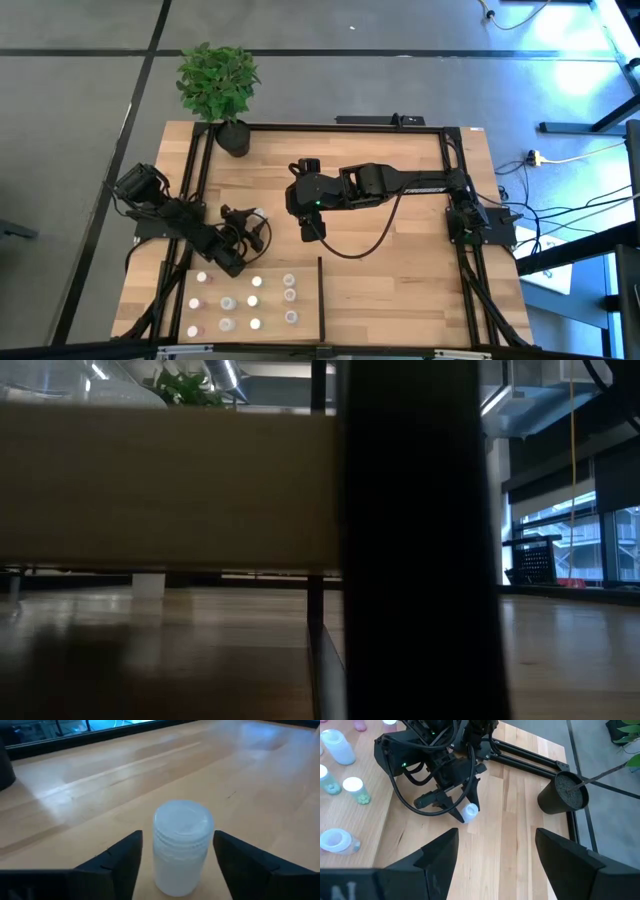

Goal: Pick and place medicine bottles onto shelf by color
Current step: Put the white pill bottle on the shelf aligned with the other white pill bottles

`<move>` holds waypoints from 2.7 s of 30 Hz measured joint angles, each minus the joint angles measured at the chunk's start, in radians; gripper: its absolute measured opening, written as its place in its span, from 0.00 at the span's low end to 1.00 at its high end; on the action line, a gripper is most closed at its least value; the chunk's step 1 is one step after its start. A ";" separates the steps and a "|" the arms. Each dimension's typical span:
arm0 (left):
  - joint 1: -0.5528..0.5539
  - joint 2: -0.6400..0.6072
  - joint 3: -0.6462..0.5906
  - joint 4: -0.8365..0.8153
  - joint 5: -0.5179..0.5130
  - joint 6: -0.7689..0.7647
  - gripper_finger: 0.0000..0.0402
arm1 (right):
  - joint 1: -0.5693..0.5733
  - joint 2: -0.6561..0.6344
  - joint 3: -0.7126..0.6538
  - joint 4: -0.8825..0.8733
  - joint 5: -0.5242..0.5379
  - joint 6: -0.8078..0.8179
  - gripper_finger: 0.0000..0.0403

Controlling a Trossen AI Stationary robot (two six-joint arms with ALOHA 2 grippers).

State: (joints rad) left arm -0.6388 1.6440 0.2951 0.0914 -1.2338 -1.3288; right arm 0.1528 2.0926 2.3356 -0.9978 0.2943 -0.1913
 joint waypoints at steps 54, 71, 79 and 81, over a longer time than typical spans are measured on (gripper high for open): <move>0.505 -0.488 0.422 -0.833 0.959 0.798 0.68 | 0.000 0.000 0.000 0.014 0.000 0.000 0.66; 0.608 -0.334 0.457 -0.832 1.087 0.870 0.68 | 0.000 0.000 0.000 0.015 0.000 0.000 0.66; 0.606 -0.297 0.457 -0.788 1.064 0.867 0.68 | 0.000 0.000 0.000 0.019 0.000 0.000 0.66; 0.606 -0.296 0.457 -0.785 1.062 0.862 0.65 | 0.000 0.000 0.000 0.021 0.000 0.000 0.66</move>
State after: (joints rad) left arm -0.0330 1.3479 0.7521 -0.6935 -0.1720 -0.4672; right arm 0.1528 2.0926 2.3356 -0.9764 0.2943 -0.1913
